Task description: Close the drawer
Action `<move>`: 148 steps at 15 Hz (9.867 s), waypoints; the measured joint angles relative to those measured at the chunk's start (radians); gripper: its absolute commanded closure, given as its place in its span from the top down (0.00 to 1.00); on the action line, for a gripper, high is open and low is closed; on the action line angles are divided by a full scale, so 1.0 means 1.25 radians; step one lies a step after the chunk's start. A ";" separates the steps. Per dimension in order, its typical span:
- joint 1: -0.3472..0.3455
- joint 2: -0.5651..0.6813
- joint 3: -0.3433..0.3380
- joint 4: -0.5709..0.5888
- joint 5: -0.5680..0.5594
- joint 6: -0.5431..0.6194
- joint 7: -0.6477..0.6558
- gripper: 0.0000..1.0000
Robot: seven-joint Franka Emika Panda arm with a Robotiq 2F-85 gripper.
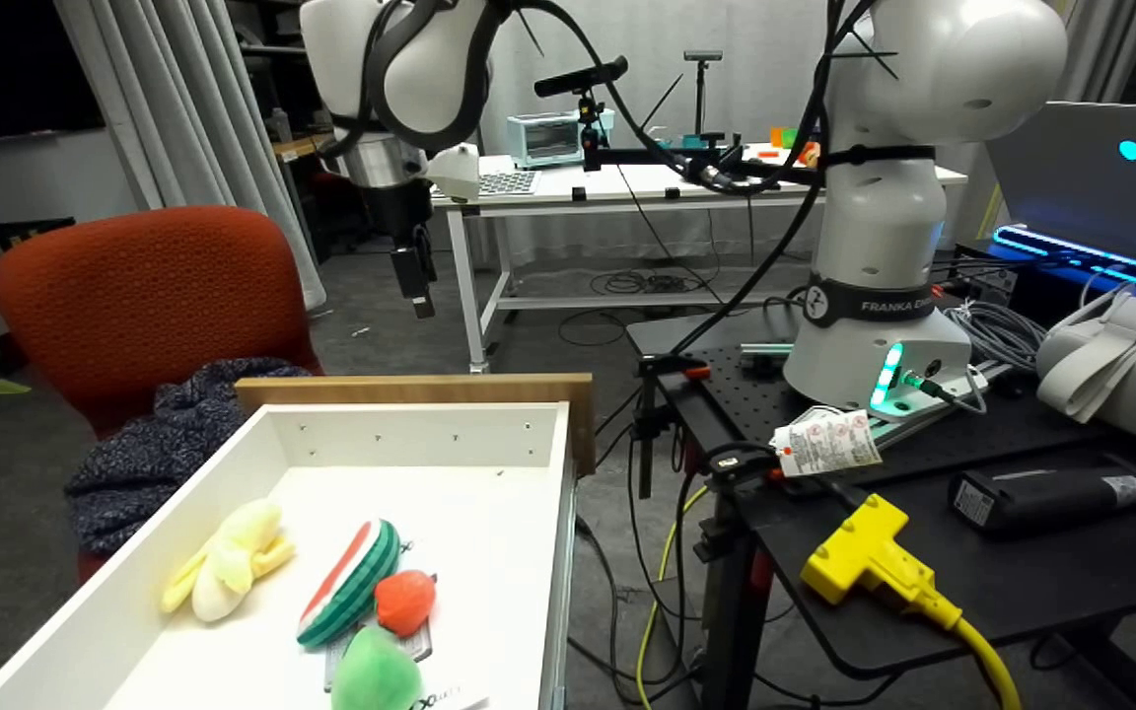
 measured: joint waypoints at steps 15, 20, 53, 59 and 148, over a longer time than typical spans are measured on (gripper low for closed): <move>-0.162 0.224 0.173 0.175 0.327 -0.010 -0.277 0.00; -0.194 0.239 0.226 0.200 0.393 -0.055 -0.388 0.00; -0.018 0.159 0.177 0.195 0.352 -0.175 -0.648 0.00; -0.014 0.171 0.185 0.205 0.352 -0.175 -0.623 0.00; 0.200 0.791 0.328 1.276 0.295 -0.703 -1.013 0.00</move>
